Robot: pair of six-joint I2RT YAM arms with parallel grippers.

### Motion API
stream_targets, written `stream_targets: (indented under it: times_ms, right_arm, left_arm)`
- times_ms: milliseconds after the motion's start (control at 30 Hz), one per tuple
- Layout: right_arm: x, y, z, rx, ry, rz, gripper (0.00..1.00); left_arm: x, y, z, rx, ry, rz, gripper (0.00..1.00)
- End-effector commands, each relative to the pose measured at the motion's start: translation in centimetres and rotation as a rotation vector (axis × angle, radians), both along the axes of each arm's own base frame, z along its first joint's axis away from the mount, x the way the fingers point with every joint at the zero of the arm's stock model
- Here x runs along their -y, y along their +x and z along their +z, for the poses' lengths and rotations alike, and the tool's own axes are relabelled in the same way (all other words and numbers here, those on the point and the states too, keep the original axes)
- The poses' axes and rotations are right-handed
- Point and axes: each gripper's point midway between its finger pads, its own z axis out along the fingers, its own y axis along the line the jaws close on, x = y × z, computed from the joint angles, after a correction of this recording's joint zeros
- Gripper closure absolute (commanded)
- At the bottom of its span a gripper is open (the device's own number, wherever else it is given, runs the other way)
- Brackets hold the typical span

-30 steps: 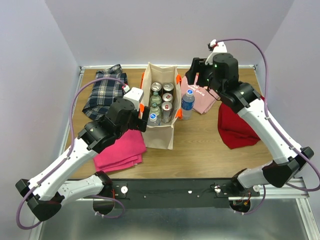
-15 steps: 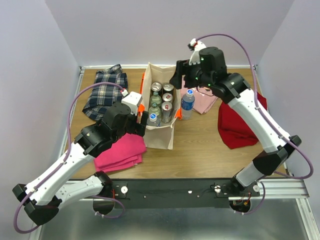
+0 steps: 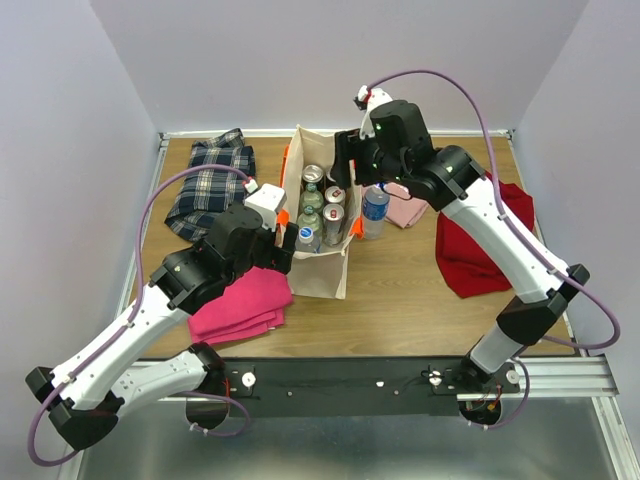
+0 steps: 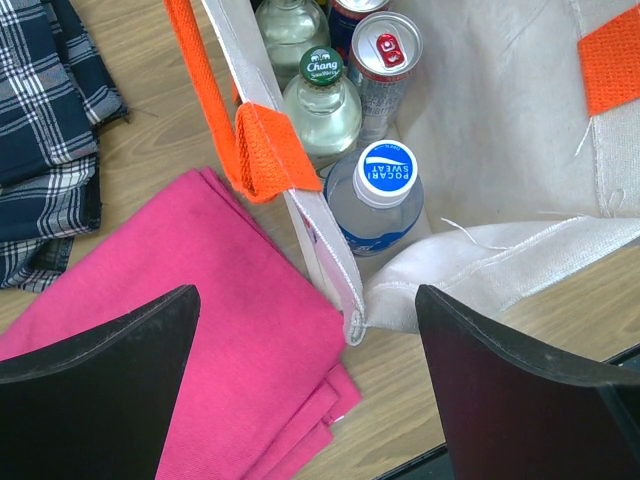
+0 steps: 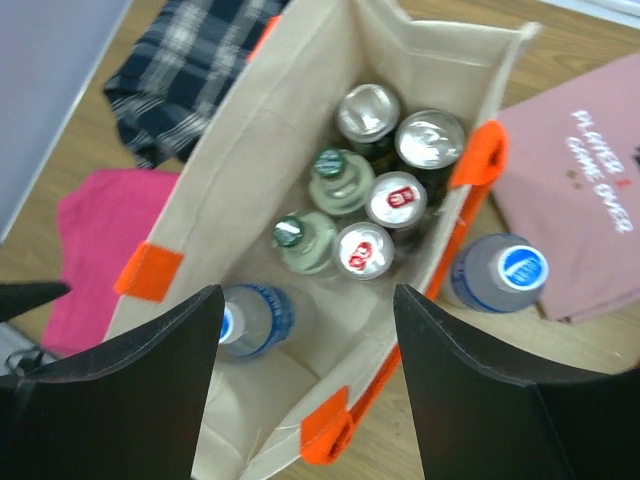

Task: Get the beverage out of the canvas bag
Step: Take out the drink from the canvas bag.

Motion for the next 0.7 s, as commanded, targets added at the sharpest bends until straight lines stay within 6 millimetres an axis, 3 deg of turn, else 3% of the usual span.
stream_targets:
  times_ms: [0,33,100,200,233,267,400,500,533,567,600,633,667]
  right_arm:
    - [5.3,2.3,0.0,0.058,-0.14,-0.317,0.2]
    - [5.7,2.4,0.3,0.073,-0.13,-0.345,0.1]
    - [6.4,2.3,1.9,0.128,-0.067,-0.381,0.02]
    - [5.2,1.8,5.1,0.201,0.11,-0.329,0.0]
    - [5.5,0.7,5.9,0.215,0.163,-0.311,0.0]
    - [4.4,0.2,7.5,0.251,0.237,-0.241,0.0]
    - [5.0,-1.6,10.6,0.311,0.332,-0.196,0.0]
    - [5.2,-1.4,10.4,0.258,0.247,-0.21,0.0]
    - [5.2,-0.7,9.4,0.215,0.192,-0.239,0.0]
    - [7.3,-0.6,7.7,0.154,0.069,-0.332,0.0]
    - [7.0,1.0,8.7,0.15,0.062,-0.399,0.0]
    - [7.8,1.4,9.3,0.137,0.088,-0.487,0.0]
    - [9.0,1.3,8.6,0.119,0.032,-0.545,0.0]
  left_arm:
    - [0.0,0.0,0.0,-0.005,0.007,-0.001,0.01]
    - [0.0,0.0,0.2,0.0,0.007,0.001,0.01]
    - [0.0,0.1,0.4,0.005,0.006,0.004,0.01]
    - [0.2,0.3,0.7,0.007,0.0,0.005,0.01]
    - [0.3,0.4,0.7,0.007,-0.002,0.002,0.01]
    - [0.4,0.3,0.7,0.005,-0.003,0.002,0.01]
    - [0.7,0.4,1.2,0.008,-0.018,-0.004,0.01]
    - [0.7,0.4,1.3,0.009,-0.02,-0.002,0.01]
    - [0.7,0.5,1.4,0.013,-0.023,-0.001,0.01]
    - [0.7,0.5,1.5,0.015,-0.023,-0.001,0.01]
    - [0.7,0.5,1.6,0.016,-0.024,0.001,0.01]
    - [0.7,0.6,1.6,0.017,-0.025,0.002,0.01]
    - [0.7,0.6,1.6,0.017,-0.026,0.004,0.01]
